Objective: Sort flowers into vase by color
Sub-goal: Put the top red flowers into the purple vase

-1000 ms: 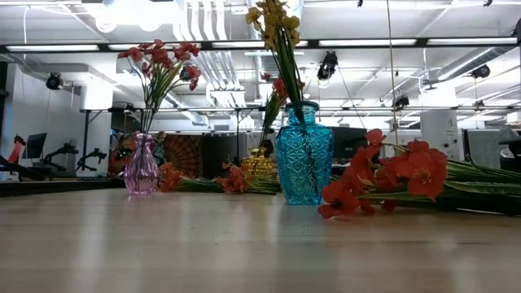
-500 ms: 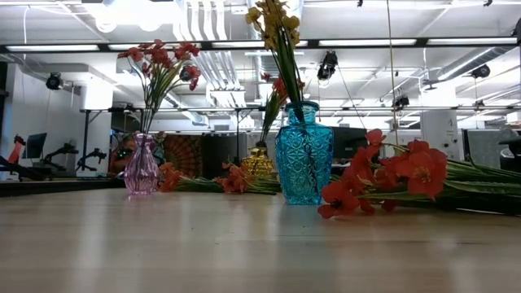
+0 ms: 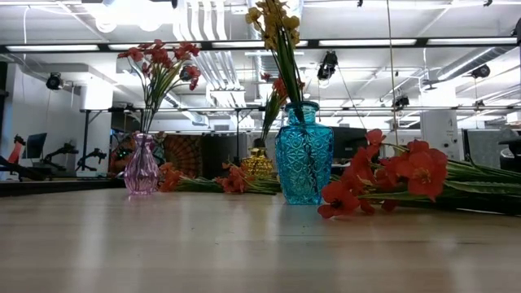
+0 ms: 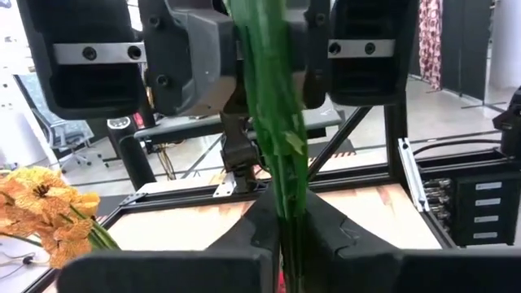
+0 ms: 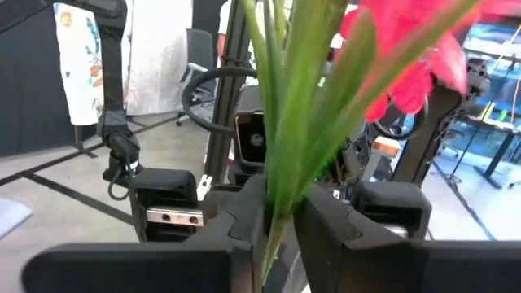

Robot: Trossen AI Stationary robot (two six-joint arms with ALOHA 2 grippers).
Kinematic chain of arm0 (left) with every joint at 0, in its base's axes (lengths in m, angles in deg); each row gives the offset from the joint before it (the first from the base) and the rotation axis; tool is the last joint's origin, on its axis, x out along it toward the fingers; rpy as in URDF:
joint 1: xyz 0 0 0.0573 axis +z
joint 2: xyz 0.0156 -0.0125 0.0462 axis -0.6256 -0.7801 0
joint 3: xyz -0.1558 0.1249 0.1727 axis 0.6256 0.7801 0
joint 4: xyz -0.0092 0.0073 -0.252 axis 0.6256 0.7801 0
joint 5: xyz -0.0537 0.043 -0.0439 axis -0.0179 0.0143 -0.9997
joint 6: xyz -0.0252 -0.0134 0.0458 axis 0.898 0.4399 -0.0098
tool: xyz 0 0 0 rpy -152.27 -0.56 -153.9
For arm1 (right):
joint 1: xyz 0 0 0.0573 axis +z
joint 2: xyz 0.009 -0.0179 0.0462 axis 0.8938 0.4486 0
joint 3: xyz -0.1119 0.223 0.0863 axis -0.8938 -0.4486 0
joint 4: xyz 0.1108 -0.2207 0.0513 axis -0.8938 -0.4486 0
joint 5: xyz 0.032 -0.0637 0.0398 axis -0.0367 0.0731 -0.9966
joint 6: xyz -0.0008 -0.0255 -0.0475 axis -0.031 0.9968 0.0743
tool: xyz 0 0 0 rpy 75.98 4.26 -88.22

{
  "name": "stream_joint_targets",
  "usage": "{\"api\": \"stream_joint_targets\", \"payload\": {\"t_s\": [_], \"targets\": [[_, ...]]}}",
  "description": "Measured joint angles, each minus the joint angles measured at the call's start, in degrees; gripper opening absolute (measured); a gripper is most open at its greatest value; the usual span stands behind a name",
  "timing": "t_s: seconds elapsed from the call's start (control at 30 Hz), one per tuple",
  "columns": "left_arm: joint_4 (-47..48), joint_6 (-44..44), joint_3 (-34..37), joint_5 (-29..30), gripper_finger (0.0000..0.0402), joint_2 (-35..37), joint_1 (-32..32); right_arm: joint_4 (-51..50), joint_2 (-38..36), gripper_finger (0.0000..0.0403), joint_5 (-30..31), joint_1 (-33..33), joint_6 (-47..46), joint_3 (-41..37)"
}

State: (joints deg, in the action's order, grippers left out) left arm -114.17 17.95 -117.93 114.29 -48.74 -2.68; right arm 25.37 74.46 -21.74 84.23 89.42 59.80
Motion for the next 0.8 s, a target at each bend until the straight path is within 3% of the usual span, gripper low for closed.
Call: {"api": "stream_joint_targets", "payload": {"t_s": [0.5, 0.8], "targets": [[0.4, -0.1, 0.0, 2.9, 0.0001, 0.0, -0.1, -9.5, -2.4, 0.0189, 5.1, -0.2, -1.3, 0.4], [1.7, -2.2, 0.0, 12.3, 0.0, 3.0, -1.8, -21.7, -8.4, 0.0221, 6.4, -0.2, -4.0, 0.4]]}}
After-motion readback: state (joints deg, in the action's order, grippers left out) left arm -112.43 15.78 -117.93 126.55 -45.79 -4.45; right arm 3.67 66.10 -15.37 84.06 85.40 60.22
